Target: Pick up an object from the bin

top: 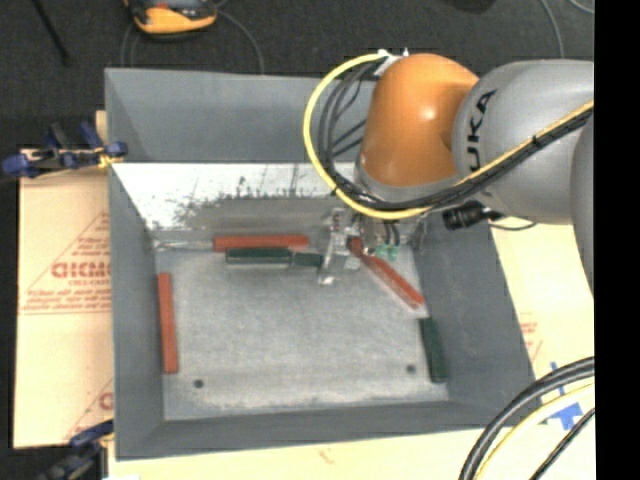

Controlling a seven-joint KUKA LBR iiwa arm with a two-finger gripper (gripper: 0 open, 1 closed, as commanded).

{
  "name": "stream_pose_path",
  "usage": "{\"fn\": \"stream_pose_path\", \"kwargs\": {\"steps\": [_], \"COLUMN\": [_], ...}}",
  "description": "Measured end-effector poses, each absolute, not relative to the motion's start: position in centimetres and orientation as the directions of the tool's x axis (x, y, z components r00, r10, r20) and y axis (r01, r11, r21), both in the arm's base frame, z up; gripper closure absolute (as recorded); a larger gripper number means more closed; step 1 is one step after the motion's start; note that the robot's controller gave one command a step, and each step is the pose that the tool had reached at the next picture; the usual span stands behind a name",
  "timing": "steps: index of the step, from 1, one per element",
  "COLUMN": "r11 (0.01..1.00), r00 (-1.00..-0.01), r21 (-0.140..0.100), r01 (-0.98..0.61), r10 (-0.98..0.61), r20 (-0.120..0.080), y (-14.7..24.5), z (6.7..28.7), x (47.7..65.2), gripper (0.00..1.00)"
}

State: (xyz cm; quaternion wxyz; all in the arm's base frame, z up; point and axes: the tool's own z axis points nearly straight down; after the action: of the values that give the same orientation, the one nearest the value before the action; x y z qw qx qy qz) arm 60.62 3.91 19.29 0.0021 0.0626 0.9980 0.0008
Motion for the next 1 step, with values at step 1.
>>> {"fn": "stream_pose_path", "kwargs": {"steps": [1], "r11": [0.992], "r00": [-0.992], "r21": [0.002], "r01": [0.126], "r10": [0.126], "r20": [-0.004], "y": [3.9], "z": [19.29], "x": [60.63], "gripper": [1.0]}}
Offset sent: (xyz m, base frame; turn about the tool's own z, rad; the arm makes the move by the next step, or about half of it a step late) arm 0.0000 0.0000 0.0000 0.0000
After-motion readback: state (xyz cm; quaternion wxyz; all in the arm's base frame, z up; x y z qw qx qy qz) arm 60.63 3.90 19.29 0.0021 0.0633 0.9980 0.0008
